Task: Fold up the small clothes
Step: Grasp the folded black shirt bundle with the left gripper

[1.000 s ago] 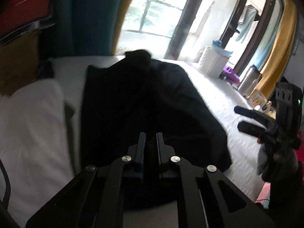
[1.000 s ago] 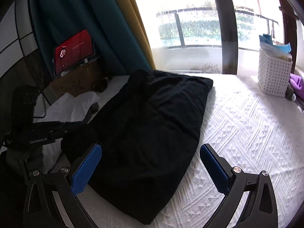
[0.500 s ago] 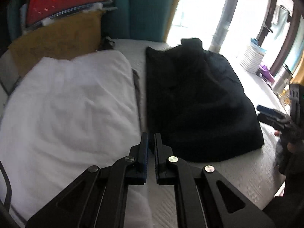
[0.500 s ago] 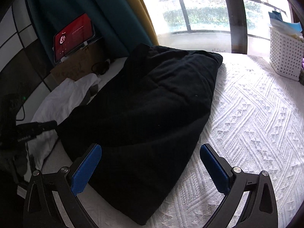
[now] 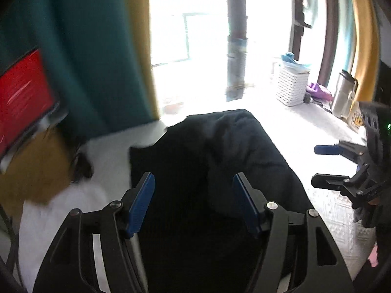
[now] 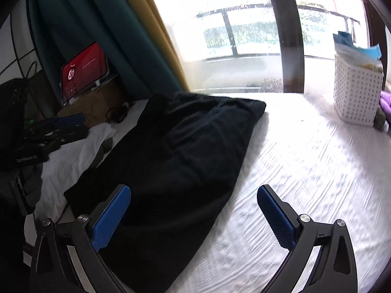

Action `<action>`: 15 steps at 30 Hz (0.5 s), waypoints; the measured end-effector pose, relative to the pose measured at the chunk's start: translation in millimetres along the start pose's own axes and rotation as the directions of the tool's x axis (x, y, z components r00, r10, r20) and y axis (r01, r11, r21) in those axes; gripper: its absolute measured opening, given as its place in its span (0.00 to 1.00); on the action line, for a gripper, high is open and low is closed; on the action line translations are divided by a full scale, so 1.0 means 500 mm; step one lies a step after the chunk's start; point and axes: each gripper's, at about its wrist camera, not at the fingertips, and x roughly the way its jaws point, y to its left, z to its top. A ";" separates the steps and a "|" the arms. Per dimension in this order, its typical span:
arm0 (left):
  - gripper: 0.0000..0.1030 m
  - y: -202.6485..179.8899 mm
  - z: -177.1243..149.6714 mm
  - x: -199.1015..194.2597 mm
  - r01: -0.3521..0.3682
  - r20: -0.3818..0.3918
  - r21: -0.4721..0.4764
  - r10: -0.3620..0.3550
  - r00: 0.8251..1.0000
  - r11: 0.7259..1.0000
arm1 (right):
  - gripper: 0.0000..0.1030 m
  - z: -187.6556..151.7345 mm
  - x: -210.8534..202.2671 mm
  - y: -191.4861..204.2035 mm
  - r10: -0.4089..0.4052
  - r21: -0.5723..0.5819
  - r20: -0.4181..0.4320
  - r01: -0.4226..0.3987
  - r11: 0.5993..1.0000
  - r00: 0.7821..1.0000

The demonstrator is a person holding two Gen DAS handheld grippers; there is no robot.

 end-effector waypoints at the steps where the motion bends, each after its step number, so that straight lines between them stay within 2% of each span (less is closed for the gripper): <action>1: 0.65 -0.003 0.010 0.011 0.009 0.000 0.016 -0.009 1.000 1.000 | 1.00 0.008 0.000 -0.004 -0.004 -0.002 0.004 0.004 1.000 1.000; 6: 0.64 -0.005 0.046 0.106 0.065 -0.048 0.087 -0.061 0.997 0.994 | 1.00 0.051 0.012 -0.043 -0.036 0.015 0.028 0.036 0.999 0.999; 7: 0.61 -0.003 0.048 0.122 0.077 -0.064 0.093 -0.071 0.995 0.993 | 1.00 0.057 0.017 -0.050 -0.041 0.022 0.028 0.040 0.999 0.999; 8: 0.56 -0.003 0.049 0.142 0.091 -0.083 0.101 -0.082 0.993 0.991 | 1.00 0.062 0.023 -0.057 -0.046 0.029 0.028 0.045 0.999 0.999; 10: 0.34 -0.004 0.047 0.187 0.111 -0.140 0.126 -0.093 0.986 0.986 | 1.00 0.070 0.036 -0.071 -0.053 0.049 0.025 0.052 0.997 0.998; 11: 0.29 -0.003 0.046 0.201 0.108 -0.149 0.139 -0.087 0.985 0.984 | 1.00 0.071 0.042 -0.074 -0.053 0.055 0.022 0.052 0.997 0.998; 12: 0.18 0.001 0.045 0.214 0.103 -0.156 0.151 -0.079 0.985 0.983 | 1.00 0.072 0.052 -0.077 -0.054 0.060 0.014 0.053 0.997 0.998; 15: 0.09 0.034 0.045 0.228 0.113 -0.162 0.131 -0.091 0.983 0.985 | 1.00 0.071 0.076 -0.079 -0.053 0.060 -0.013 0.054 0.997 0.998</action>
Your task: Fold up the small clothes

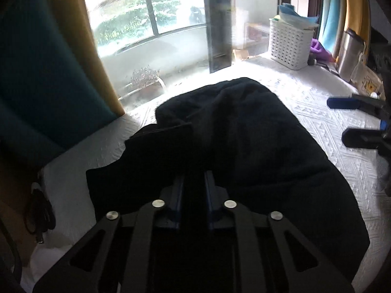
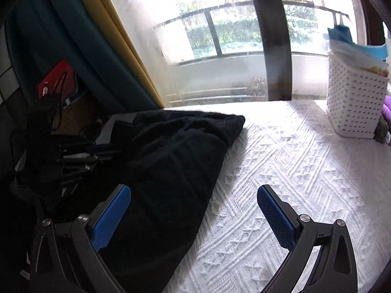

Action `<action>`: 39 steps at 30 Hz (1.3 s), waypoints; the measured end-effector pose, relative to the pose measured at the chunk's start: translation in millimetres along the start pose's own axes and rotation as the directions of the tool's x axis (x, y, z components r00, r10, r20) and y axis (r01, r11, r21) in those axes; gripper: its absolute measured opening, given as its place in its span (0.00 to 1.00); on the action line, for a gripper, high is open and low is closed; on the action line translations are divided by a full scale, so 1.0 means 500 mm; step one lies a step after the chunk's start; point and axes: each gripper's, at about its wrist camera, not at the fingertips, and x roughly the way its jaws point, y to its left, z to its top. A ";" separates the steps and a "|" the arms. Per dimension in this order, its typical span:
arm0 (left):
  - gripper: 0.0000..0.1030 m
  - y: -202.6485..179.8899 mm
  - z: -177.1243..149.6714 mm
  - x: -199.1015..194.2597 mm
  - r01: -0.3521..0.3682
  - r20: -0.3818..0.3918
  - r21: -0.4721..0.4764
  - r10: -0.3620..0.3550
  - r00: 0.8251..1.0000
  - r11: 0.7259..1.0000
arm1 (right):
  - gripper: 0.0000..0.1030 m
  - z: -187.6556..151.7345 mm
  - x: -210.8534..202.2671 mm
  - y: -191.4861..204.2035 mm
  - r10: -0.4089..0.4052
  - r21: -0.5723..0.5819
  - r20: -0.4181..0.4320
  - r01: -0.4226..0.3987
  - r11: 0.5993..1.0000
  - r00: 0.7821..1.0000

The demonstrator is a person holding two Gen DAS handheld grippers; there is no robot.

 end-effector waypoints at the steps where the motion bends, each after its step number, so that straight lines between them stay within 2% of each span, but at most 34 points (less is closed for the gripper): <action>1: 0.02 0.006 -0.002 -0.004 -0.025 0.008 0.002 0.025 1.000 1.000 | 1.00 -0.001 0.009 0.001 -0.001 -0.001 -0.009 0.001 1.000 1.000; 3: 0.02 0.030 -0.008 -0.016 -0.125 0.027 0.016 0.125 0.992 0.992 | 1.00 -0.004 0.026 0.002 0.001 -0.005 -0.026 -0.001 1.000 1.000; 4: 0.02 0.053 -0.012 -0.023 -0.143 0.030 -0.008 0.143 0.989 0.990 | 1.00 -0.006 0.034 0.003 0.000 -0.005 -0.033 0.000 1.000 0.999; 7: 0.02 0.131 -0.030 -0.030 -0.173 0.008 -0.119 0.175 0.985 0.978 | 1.00 -0.009 0.059 0.006 0.002 0.002 -0.057 -0.001 1.000 0.998; 13: 0.04 0.200 -0.050 -0.050 -0.182 -0.041 -0.224 0.178 0.983 0.957 | 1.00 -0.012 0.089 0.029 -0.017 -0.032 -0.082 0.014 0.999 0.996; 14: 0.08 0.209 -0.051 -0.054 -0.180 -0.044 -0.241 0.174 0.984 0.954 | 1.00 -0.012 0.093 0.030 -0.019 -0.033 -0.082 0.016 0.999 0.996; 16: 0.44 0.222 -0.058 -0.078 -0.200 -0.030 -0.289 0.200 0.979 0.936 | 1.00 -0.013 0.094 0.030 -0.024 -0.029 -0.083 0.021 0.999 0.996; 18: 0.48 0.216 -0.059 -0.107 -0.224 0.001 -0.318 0.237 0.972 0.921 | 1.00 -0.014 0.092 0.032 -0.032 -0.028 -0.081 0.030 0.999 0.996; 21: 0.48 0.162 -0.048 -0.128 -0.127 0.048 -0.279 0.145 0.988 0.952 | 1.00 -0.015 0.086 0.033 -0.023 -0.009 -0.073 0.022 1.000 0.997; 24: 0.48 0.086 -0.028 -0.110 0.017 0.071 -0.189 -0.004 0.997 0.982 | 1.00 -0.014 0.072 0.038 -0.014 0.000 -0.054 0.014 1.000 0.998; 27: 0.48 0.036 -0.014 -0.063 0.070 0.034 -0.130 -0.066 0.997 0.989 | 1.00 -0.011 0.063 0.046 -0.011 -0.006 -0.039 0.011 1.000 0.999; 30: 0.48 0.015 -0.007 -0.014 0.149 -0.044 -0.154 -0.157 0.987 0.977 | 1.00 -0.007 0.056 0.047 -0.020 -0.003 -0.026 0.020 1.000 0.999; 32: 0.47 0.017 -0.008 0.004 0.152 -0.054 -0.156 -0.162 0.985 0.976 | 1.00 -0.006 0.052 0.042 -0.024 0.007 -0.020 0.024 1.000 1.000; 34: 0.05 0.019 -0.016 -0.008 0.139 -0.017 -0.153 -0.143 0.990 0.978 | 1.00 -0.007 0.045 0.033 -0.028 0.017 -0.015 0.028 0.999 1.000; 39: 0.05 0.013 -0.025 -0.083 0.054 0.067 -0.129 -0.046 0.997 0.990 | 1.00 -0.011 0.033 0.020 -0.032 0.025 -0.001 0.032 0.999 0.999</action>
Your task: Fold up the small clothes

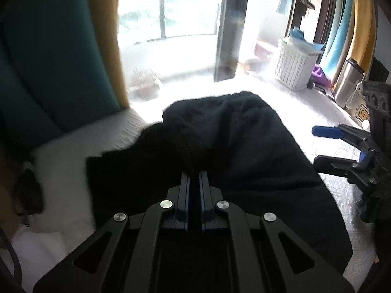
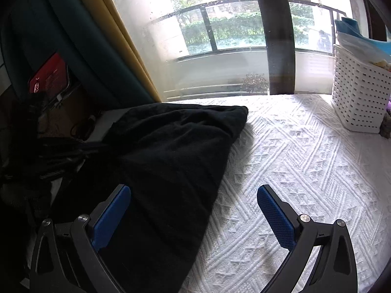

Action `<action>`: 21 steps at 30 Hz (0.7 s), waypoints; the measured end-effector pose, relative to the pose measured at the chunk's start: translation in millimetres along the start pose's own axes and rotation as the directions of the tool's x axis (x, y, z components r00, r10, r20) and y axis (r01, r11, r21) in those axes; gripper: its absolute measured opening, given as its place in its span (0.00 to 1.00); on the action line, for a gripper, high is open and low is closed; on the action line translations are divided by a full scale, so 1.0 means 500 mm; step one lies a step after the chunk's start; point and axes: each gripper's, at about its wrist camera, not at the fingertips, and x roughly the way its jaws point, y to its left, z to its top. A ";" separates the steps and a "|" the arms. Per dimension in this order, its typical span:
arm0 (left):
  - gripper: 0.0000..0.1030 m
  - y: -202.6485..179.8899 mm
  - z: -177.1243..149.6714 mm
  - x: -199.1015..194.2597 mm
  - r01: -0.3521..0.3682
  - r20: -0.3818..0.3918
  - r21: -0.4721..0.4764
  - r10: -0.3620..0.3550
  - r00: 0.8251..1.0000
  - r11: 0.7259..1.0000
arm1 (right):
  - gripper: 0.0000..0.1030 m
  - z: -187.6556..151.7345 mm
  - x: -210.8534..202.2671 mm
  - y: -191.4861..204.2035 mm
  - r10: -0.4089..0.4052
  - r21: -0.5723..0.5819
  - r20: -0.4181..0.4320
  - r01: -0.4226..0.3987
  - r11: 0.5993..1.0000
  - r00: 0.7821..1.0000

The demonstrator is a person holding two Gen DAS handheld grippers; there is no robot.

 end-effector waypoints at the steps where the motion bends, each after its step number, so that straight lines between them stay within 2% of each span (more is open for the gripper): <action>1: 0.05 0.006 0.003 -0.002 -0.009 0.009 -0.004 0.009 1.000 1.000 | 1.00 0.000 -0.001 0.001 -0.001 -0.001 0.003 0.001 1.000 1.000; 3: 0.05 0.031 0.003 -0.008 -0.029 0.018 -0.039 0.030 0.999 0.999 | 1.00 -0.002 -0.003 0.002 -0.011 -0.007 0.009 0.012 1.000 1.000; 5: 0.06 0.047 -0.002 0.024 -0.017 -0.028 -0.073 0.016 0.999 0.997 | 1.00 -0.005 -0.002 0.008 -0.035 -0.010 0.012 0.035 0.999 0.999; 7: 0.10 0.048 -0.020 0.065 -0.023 -0.090 -0.128 0.012 0.996 0.991 | 1.00 -0.008 0.002 0.016 -0.048 -0.020 0.006 0.048 0.999 0.999; 8: 0.10 0.046 -0.027 0.067 -0.028 -0.097 -0.135 0.015 0.995 0.990 | 1.00 -0.007 0.003 0.019 -0.052 -0.025 0.004 0.052 0.998 0.999; 11: 0.17 0.042 -0.030 0.035 -0.046 -0.066 -0.148 0.037 0.997 0.988 | 1.00 -0.007 -0.001 0.027 -0.061 -0.041 0.007 0.061 0.997 0.998; 13: 0.29 0.040 -0.026 0.014 -0.058 -0.042 -0.169 0.052 0.998 0.984 | 1.00 -0.012 -0.007 0.028 -0.060 -0.037 0.010 0.061 0.997 0.998; 17: 0.33 0.053 -0.033 -0.038 -0.054 -0.014 -0.200 0.052 0.999 0.978 | 1.00 -0.021 -0.014 0.039 -0.051 -0.042 0.010 0.052 0.998 0.999; 21: 0.39 0.032 -0.058 -0.066 -0.013 -0.039 -0.201 0.005 0.999 0.980 | 1.00 -0.031 -0.021 0.054 -0.039 -0.052 0.005 0.039 0.998 0.999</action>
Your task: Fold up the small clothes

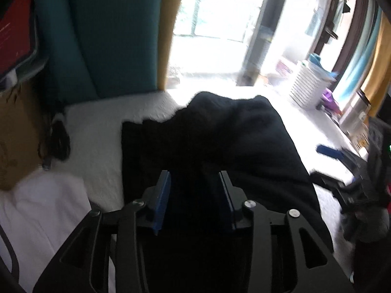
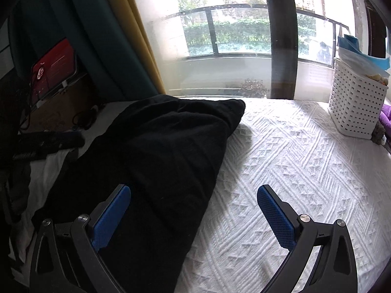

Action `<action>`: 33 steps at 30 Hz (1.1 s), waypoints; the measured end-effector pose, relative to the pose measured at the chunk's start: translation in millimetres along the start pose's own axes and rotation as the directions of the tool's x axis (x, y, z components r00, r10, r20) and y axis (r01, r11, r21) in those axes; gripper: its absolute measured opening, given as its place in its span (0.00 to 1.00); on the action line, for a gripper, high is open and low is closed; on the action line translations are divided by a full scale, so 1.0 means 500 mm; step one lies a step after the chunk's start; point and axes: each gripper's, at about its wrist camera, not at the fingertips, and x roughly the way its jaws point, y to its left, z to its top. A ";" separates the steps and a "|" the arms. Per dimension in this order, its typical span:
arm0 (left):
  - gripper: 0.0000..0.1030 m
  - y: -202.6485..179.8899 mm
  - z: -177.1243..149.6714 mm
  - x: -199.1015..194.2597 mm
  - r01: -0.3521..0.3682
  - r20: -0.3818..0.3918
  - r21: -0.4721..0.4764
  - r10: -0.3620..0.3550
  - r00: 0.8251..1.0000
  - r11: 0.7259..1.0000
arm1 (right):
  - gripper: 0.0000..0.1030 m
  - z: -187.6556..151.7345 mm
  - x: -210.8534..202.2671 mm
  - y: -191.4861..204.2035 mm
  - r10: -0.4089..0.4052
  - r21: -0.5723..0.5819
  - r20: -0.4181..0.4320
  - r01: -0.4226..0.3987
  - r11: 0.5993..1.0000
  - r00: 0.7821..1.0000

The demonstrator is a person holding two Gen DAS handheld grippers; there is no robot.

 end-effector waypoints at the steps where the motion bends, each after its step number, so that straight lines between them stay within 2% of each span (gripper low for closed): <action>1: 0.39 -0.009 -0.013 -0.002 0.007 -0.013 0.007 -0.007 1.000 1.000 | 1.00 -0.002 -0.001 0.003 0.002 -0.002 -0.001 -0.002 1.000 1.000; 12: 0.39 -0.044 -0.108 -0.007 0.055 -0.086 0.077 -0.048 0.995 0.996 | 1.00 -0.025 -0.028 0.040 0.029 -0.013 -0.006 -0.029 0.999 1.000; 14: 0.33 -0.049 -0.121 -0.004 0.029 -0.094 0.115 -0.018 0.995 0.993 | 1.00 -0.036 -0.028 0.059 0.000 -0.050 -0.015 0.000 0.999 1.000; 15: 0.21 -0.051 -0.128 -0.003 0.018 -0.098 0.135 -0.005 0.995 0.991 | 1.00 -0.041 -0.027 0.071 -0.017 -0.074 -0.019 0.015 0.997 1.000; 16: 0.18 -0.053 -0.135 -0.003 0.007 -0.102 0.147 0.008 0.995 0.989 | 1.00 -0.046 -0.025 0.080 -0.027 -0.093 -0.023 0.025 0.995 0.999; 19: 0.18 -0.045 -0.156 -0.008 -0.019 -0.085 0.132 0.031 0.996 0.991 | 1.00 -0.062 -0.024 0.101 -0.063 -0.138 -0.022 0.059 0.989 0.998; 26: 0.18 -0.019 -0.178 -0.035 -0.073 -0.081 0.074 0.079 0.994 0.995 | 1.00 -0.088 -0.019 0.100 -0.075 -0.133 -0.056 0.068 0.989 0.996; 30: 0.18 0.003 -0.162 -0.077 -0.069 -0.044 0.023 0.070 0.997 0.997 | 1.00 -0.092 -0.024 0.095 -0.074 -0.126 -0.056 0.066 0.990 0.996; 32: 0.28 0.016 -0.145 -0.097 -0.074 0.004 -0.001 0.074 0.997 0.997 | 1.00 -0.088 -0.028 0.093 -0.074 -0.121 -0.049 0.068 0.990 0.996; 33: 0.51 0.023 -0.135 -0.108 -0.070 0.036 -0.017 0.071 0.997 0.997 | 1.00 -0.084 -0.030 0.091 -0.075 -0.119 -0.044 0.069 0.990 0.996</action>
